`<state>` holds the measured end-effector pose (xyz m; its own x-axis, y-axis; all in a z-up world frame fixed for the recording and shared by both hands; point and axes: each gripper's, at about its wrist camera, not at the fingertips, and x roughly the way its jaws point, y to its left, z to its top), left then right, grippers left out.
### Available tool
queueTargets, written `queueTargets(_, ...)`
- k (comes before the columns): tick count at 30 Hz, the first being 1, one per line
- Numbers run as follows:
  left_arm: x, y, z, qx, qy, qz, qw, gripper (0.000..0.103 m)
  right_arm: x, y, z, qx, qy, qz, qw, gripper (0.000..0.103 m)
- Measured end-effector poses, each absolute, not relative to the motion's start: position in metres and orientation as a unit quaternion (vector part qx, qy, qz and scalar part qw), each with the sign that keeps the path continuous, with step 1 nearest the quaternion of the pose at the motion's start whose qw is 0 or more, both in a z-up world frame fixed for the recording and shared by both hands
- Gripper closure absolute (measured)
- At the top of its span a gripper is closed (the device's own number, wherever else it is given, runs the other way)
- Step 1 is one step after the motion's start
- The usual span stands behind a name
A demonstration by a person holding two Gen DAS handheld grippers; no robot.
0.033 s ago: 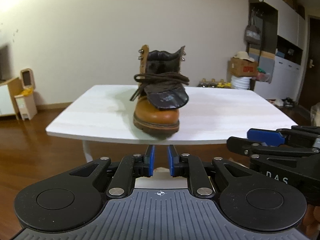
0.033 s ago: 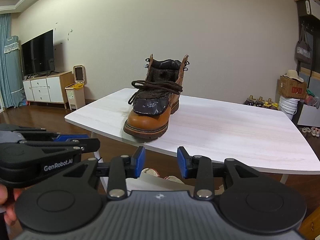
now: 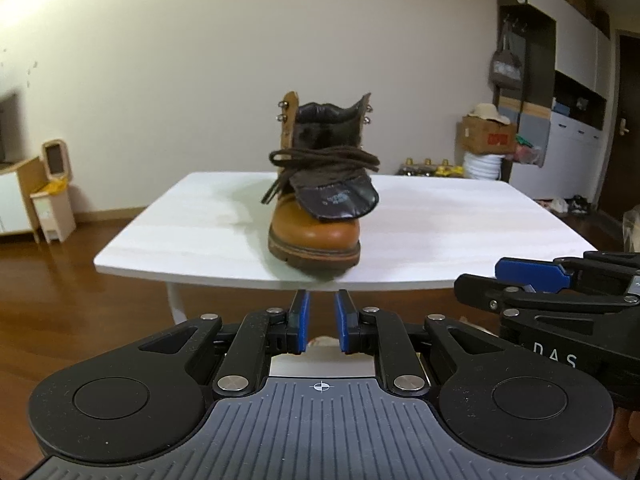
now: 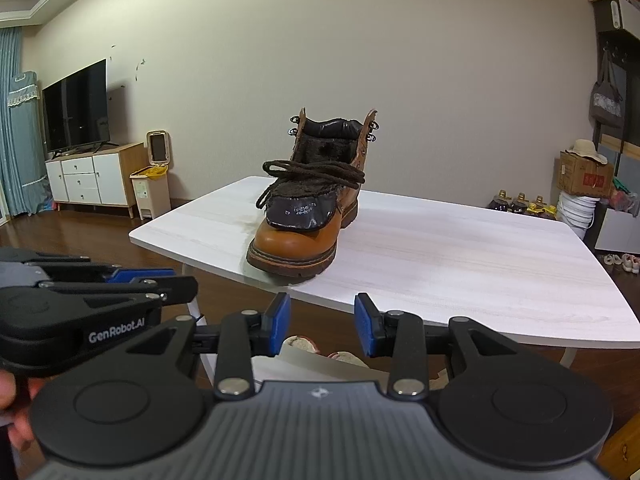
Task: Lace up shoes with both hands
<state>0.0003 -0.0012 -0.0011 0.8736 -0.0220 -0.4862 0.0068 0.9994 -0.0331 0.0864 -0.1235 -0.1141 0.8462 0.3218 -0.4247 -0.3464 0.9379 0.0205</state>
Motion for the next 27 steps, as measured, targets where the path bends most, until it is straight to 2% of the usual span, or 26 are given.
queueTargets(9, 0.002, -0.007, -0.007, 0.021, 0.207, -0.013, 0.978, 0.085, 0.087, -0.124, -0.115, -0.023, 0.214, 0.177, 0.96, 0.064)
queueTargets(12, 0.001, 0.0, -0.003, -0.005, 0.19, -0.034, 0.981, 0.082, 0.087, -0.127, -0.117, -0.021, 0.214, 0.177, 0.96, 0.064)
queueTargets(27, 0.0, 0.0, 0.006, 0.015, 0.233, -0.009, 0.972, 0.082, 0.091, -0.13, -0.113, -0.022, 0.216, 0.178, 0.96, 0.064)
